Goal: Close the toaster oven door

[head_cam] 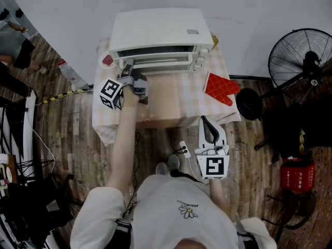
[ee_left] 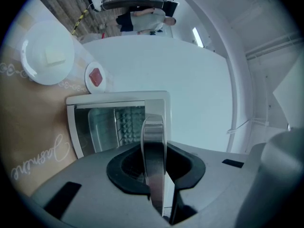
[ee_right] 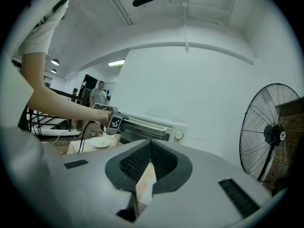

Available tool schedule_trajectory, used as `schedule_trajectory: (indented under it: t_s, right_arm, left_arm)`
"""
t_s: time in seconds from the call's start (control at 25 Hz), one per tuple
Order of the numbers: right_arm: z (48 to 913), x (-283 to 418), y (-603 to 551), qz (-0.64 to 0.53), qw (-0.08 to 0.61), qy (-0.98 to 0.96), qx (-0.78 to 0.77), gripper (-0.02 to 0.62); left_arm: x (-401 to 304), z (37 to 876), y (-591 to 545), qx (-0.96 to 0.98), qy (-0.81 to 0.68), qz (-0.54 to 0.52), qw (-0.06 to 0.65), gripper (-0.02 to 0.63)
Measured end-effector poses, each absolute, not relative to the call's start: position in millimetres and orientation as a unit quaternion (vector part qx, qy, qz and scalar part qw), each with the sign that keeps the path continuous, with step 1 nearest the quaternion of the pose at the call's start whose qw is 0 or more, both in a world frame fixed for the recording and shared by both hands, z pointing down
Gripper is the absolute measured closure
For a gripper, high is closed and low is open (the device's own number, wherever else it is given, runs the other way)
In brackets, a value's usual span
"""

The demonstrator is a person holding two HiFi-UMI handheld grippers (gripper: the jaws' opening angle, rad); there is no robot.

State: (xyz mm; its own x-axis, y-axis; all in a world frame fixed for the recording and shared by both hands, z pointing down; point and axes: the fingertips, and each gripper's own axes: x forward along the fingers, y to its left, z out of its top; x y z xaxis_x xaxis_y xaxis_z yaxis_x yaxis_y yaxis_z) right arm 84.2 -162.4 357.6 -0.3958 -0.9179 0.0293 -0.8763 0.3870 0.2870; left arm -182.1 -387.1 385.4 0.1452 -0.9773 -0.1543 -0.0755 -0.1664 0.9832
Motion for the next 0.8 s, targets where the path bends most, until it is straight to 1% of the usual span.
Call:
schedule_trajectory:
  t_s: [0.64, 0.68, 0.72, 0.8]
  right_arm:
    - [353.1, 87.7, -160.1, -0.105, 0.079, -0.827, 0.547, 0.586]
    - [353.1, 87.8, -160.5, -0.107, 0.079, -0.827, 0.547, 0.586]
    - [353.3, 87.8, -161.2, -0.106, 0.079, -0.827, 0.546, 0.586]
    - [353.8, 87.5, -162.1, -0.105, 0.080, -0.828, 0.545, 0.586]
  left_arm:
    - [-182.4, 383.3, -388.8, 0.605, -0.430, -0.485, 0.462, 0.521]
    - [-182.3, 381.9, -388.9, 0.609, -0.429, -0.485, 0.458, 0.508]
    - [-181.8, 380.0, -389.0, 0.614, -0.428, -0.484, 0.453, 0.451]
    - [-180.4, 378.4, -390.2, 0.621, -0.428, -0.478, 0.450, 0.448]
